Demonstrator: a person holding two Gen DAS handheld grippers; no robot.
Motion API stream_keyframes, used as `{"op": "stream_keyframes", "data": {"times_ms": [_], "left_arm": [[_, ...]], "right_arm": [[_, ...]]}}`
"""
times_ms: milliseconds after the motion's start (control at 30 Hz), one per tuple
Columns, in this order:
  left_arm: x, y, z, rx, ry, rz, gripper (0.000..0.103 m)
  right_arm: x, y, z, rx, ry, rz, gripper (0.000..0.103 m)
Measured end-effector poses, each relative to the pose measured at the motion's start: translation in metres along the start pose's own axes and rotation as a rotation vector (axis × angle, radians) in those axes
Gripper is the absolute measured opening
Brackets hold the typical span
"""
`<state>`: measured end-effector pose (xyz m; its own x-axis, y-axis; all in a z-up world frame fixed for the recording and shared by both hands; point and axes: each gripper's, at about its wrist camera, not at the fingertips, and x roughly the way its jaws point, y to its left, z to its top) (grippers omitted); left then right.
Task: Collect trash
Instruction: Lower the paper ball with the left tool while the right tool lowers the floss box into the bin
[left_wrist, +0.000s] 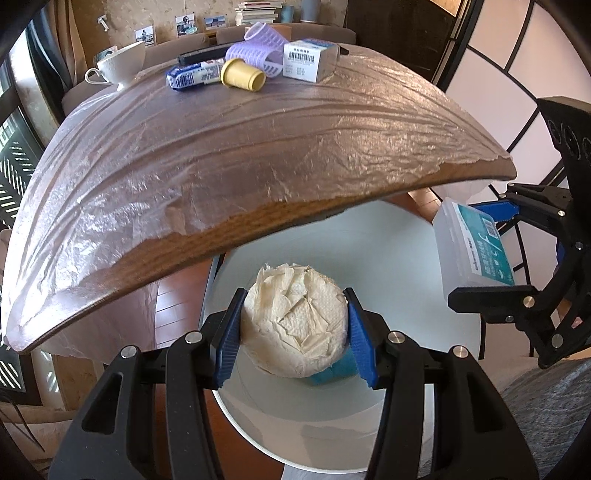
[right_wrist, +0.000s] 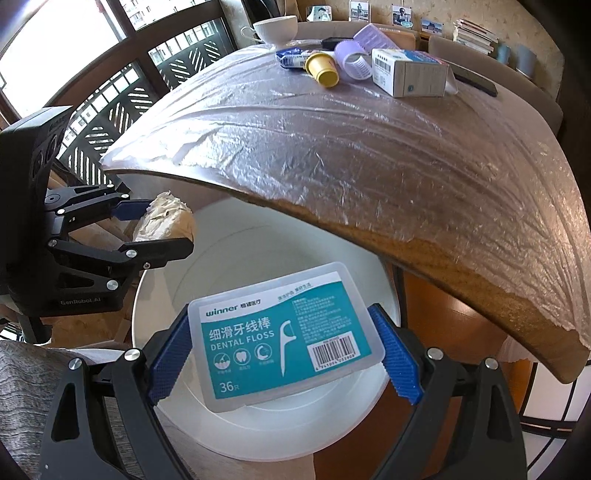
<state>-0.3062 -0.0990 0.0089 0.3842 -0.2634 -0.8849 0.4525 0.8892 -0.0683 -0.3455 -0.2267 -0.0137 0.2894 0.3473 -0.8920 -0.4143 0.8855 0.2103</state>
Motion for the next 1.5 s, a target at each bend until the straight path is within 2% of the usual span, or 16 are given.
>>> {"op": "stream_keyframes", "data": {"times_ms": [700,1300,1500], "left_arm": [[0.028,0.001,-0.017,0.019,0.066,0.014,0.053],[0.05,0.004,-0.027,0.025,0.087,0.019,0.053],[0.06,0.002,-0.028,0.035,0.097,0.018,0.053]], "right_arm": [[0.041,0.006,-0.006,-0.015,0.059,-0.021,0.089],[0.066,0.01,-0.007,-0.028,0.106,-0.021,0.089],[0.073,0.009,-0.005,-0.033,0.091,-0.034,0.089]]}}
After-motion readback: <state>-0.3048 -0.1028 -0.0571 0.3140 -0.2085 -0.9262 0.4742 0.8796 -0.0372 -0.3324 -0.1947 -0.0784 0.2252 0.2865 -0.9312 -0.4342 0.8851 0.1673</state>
